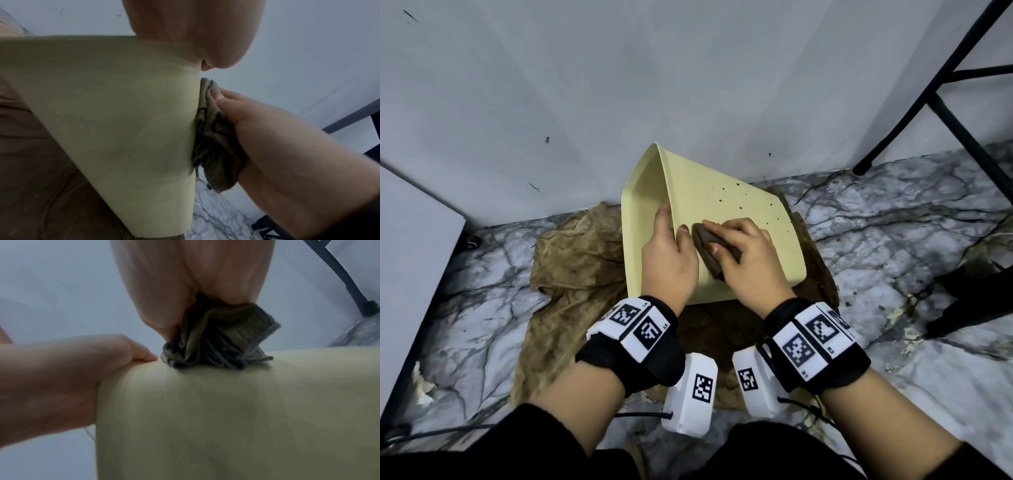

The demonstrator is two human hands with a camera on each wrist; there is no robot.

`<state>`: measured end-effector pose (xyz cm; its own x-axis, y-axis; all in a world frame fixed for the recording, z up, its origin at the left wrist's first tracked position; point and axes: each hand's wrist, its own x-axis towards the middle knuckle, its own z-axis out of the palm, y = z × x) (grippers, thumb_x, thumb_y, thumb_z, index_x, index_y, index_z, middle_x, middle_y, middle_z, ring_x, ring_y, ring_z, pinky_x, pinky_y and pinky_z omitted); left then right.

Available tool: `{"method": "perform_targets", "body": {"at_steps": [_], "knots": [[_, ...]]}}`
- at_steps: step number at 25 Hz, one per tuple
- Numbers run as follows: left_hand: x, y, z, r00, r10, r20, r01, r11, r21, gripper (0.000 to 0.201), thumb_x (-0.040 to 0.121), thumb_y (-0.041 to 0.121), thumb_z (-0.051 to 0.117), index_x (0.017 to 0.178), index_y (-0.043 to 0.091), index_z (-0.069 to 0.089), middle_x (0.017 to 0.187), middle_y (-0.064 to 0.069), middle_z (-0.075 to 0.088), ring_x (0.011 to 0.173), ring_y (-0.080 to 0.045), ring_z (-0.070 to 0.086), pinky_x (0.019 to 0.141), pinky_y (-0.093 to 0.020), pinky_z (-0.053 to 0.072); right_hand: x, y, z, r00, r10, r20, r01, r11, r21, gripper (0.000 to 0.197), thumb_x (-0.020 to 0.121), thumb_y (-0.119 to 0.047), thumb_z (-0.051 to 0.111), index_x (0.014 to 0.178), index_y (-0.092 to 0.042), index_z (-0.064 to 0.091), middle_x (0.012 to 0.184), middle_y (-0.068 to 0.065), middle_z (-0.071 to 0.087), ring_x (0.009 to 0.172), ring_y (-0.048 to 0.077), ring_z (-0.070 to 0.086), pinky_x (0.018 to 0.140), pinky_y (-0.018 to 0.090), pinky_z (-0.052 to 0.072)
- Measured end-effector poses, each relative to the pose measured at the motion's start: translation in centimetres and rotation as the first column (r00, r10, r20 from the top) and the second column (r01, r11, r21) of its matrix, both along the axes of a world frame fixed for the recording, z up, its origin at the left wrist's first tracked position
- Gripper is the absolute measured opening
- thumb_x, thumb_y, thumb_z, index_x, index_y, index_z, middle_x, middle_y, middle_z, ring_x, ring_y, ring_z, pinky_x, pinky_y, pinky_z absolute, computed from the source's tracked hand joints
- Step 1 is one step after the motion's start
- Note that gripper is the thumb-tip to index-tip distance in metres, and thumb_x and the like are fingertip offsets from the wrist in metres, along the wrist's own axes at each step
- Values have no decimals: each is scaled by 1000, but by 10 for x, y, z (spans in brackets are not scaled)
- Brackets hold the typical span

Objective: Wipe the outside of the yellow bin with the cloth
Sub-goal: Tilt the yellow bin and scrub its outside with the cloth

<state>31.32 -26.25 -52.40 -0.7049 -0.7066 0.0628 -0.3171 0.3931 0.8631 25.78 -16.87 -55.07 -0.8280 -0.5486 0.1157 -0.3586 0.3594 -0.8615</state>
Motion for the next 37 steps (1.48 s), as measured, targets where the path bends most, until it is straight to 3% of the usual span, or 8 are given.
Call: {"method": "perform_targets", "body": {"at_steps": [5, 9, 13, 17, 21, 27, 32, 37], "knots": [[3, -2, -2, 998, 8, 59, -9, 1000, 4, 46, 92, 12, 37, 138, 18, 31, 91, -5, 59, 73, -19, 53, 62, -20, 35, -29, 13, -29, 992, -95, 86, 91, 995, 44, 33, 86, -15, 55, 117, -25, 59, 104, 4, 55, 106, 30, 49, 98, 33, 40], [6, -5, -3, 998, 3, 64, -4, 1000, 14, 46, 92, 12, 36, 138, 19, 30, 86, -2, 58, 62, -8, 51, 59, -19, 33, -58, 38, -53, 959, -213, 186, 187, 971, 149, 32, 87, -13, 53, 119, -19, 58, 118, 11, 54, 113, 26, 50, 94, 16, 31], [5, -5, -4, 999, 1, 51, -2, 1000, 18, 46, 92, 12, 36, 138, 20, 30, 87, 1, 57, 63, 1, 49, 59, -18, 33, -75, 54, -70, 908, -337, 247, 283, 931, 229, 33, 89, -15, 52, 121, -17, 56, 127, 15, 49, 120, 31, 46, 99, 25, 32], [4, -4, -3, 999, 9, 51, -9, 1000, -3, 46, 92, 11, 37, 137, 19, 32, 82, -2, 58, 60, -3, 49, 57, -18, 32, -72, 50, -66, 904, -360, 232, 295, 916, 272, 34, 89, -16, 51, 123, -18, 54, 128, 16, 48, 121, 34, 45, 106, 35, 33], [0, -4, -3, 997, 20, 75, -18, 1000, -21, 47, 92, 11, 37, 138, 17, 31, 82, -5, 58, 64, -18, 49, 58, -20, 31, -43, 18, -37, 972, -197, 126, 183, 976, 116, 35, 86, -14, 54, 119, -22, 57, 114, 9, 54, 111, 34, 48, 104, 41, 38], [2, -5, -4, 997, 17, 75, -12, 998, -66, 47, 91, 11, 39, 137, 16, 32, 84, -7, 58, 69, -20, 51, 59, -18, 32, -12, -20, -5, 999, -20, -30, 20, 1000, -7, 34, 86, -18, 54, 119, -27, 57, 107, 4, 56, 103, 28, 47, 82, 14, 22], [6, -8, -4, 998, 10, 66, -8, 999, -38, 47, 92, 10, 38, 138, 16, 31, 87, -2, 57, 65, -11, 48, 62, -16, 31, -41, 9, -37, 982, -156, 106, 148, 985, 87, 33, 87, -18, 53, 120, -23, 56, 103, 2, 51, 110, 31, 47, 101, 36, 38], [5, -13, -4, 997, 1, 71, 1, 1000, -28, 46, 92, 10, 38, 137, 18, 31, 73, 5, 55, 62, -2, 49, 55, -16, 32, -72, 44, -70, 930, -326, 172, 279, 928, 249, 33, 88, -18, 52, 121, -20, 56, 124, 16, 50, 119, 35, 45, 108, 40, 35]]}}
